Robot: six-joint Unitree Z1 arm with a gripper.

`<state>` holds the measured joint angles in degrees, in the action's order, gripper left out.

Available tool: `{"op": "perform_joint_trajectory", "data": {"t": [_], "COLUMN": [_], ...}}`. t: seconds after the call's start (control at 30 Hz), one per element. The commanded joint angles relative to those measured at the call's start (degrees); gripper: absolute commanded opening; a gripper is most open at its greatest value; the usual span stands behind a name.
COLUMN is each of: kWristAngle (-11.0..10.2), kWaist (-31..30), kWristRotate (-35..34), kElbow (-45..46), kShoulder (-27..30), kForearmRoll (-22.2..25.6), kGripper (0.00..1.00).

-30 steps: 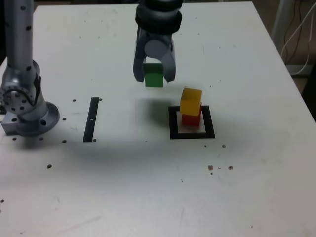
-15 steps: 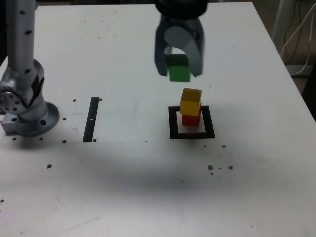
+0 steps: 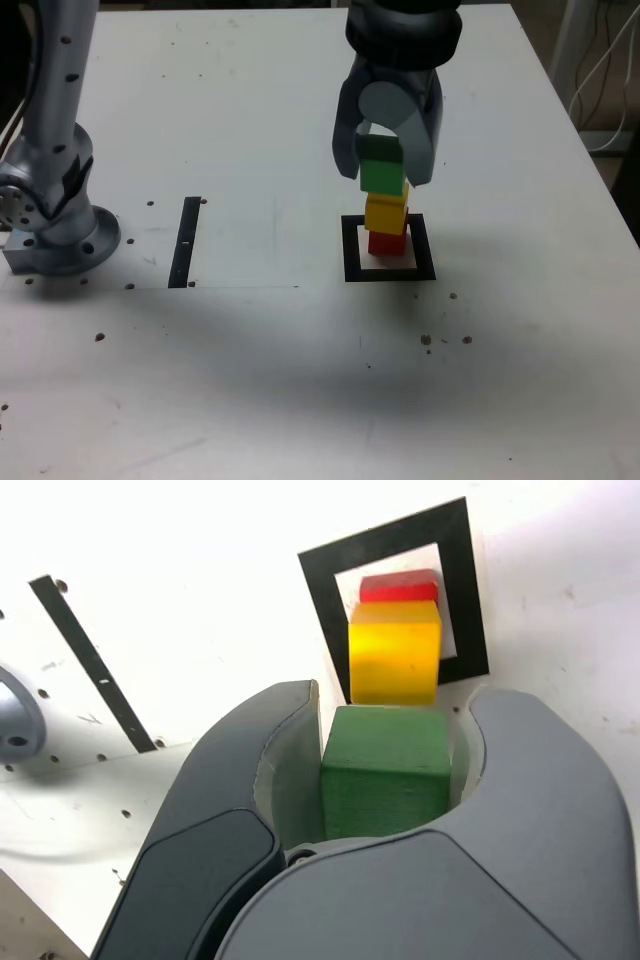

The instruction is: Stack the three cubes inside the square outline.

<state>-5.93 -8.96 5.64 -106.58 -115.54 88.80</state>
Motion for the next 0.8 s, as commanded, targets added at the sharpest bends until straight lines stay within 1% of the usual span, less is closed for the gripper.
{"op": "perform_joint_trajectory", "data": {"t": [0.0, 0.3, 0.77], "kWristAngle": [-0.43, -1.38, -3.22], "kWaist": [-0.09, 0.08, 0.4], "kWristRotate": [-0.1, -0.18, -0.15], "kElbow": [0.12, -0.18, 0.27], "kShoulder": [-0.65, -3.29, -3.12], "kForearmRoll": [0.44, 0.23, -0.1], "kGripper": [0.13, 0.13, 0.15]}}
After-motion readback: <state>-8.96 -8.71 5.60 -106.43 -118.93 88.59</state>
